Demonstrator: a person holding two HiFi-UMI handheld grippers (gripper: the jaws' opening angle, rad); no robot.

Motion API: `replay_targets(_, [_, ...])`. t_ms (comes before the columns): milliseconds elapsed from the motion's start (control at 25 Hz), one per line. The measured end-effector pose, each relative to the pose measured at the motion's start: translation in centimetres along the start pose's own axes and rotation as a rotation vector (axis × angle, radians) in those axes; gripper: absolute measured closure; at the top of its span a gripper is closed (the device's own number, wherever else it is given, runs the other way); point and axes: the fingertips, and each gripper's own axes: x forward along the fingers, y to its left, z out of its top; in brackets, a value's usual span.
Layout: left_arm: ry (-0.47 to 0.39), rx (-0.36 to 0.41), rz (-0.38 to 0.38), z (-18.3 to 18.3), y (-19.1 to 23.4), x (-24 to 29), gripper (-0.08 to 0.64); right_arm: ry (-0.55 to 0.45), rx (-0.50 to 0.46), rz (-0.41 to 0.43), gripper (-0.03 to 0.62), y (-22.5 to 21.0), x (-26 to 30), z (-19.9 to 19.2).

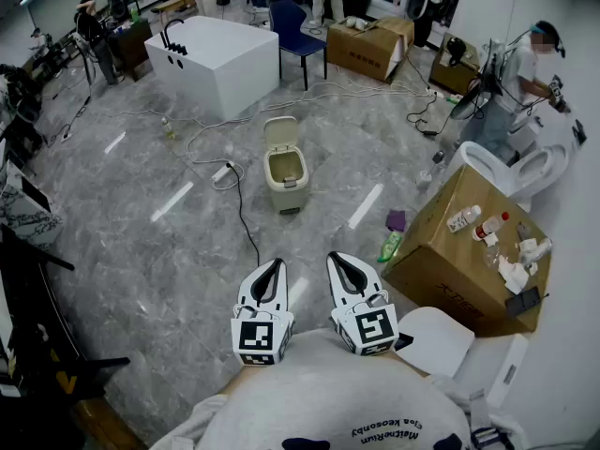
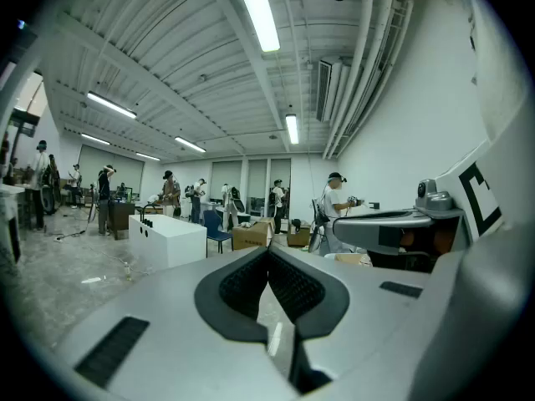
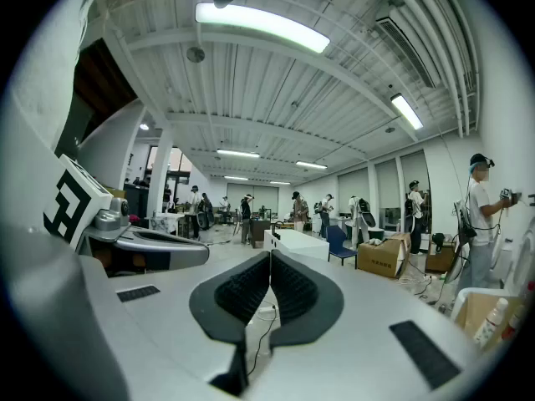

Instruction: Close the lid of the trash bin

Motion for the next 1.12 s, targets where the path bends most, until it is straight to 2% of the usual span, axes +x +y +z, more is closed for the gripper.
replay_targets(320, [-0.082, 0.051, -0.013, 2.9, 2.1, 0.5, 0.540, -0.019, -0.021, -0.039, 0.560, 0.6, 1.8, 1.6])
replay_targets(640, [-0.119, 0.066, -0.049, 4.3, 3.2, 0.8, 0.540, -0.039, -0.032, -0.064, 0.560, 1.2, 2.9, 2.0])
replay_targets(920, [-0.130, 0.073, -0.043, 5.1, 4.6, 3.5, 0.540, -0.061, -0.031, -0.061, 0.560, -1.2, 5.6, 2.5])
replay_targets(1120, [-0.133, 0.068, -0.026, 4.9, 6.0, 7.6, 0.540, -0.073, -0.019, -0.049, 0.560, -4.4, 9.4, 2.3])
